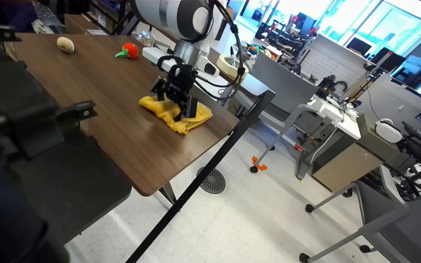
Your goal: Wipe the right side of the table with the towel, move the rose to the left then move the potato to the right and wipe the left side of the table
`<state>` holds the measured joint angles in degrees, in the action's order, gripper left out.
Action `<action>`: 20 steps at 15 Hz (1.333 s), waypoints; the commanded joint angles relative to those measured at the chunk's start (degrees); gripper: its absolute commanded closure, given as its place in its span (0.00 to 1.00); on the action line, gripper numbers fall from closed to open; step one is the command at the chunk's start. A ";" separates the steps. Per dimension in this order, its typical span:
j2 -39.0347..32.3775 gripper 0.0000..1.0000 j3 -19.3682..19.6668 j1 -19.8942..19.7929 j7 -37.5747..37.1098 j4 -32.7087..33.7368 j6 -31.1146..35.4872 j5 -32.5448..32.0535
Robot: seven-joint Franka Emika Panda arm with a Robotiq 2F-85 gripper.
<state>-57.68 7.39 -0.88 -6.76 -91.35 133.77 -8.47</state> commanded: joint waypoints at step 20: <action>0.82 0.00 6.55 4.54 -1.73 -9.95 -5.52 -8.41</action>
<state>-51.62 12.73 4.65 -5.21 -106.42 134.17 -17.48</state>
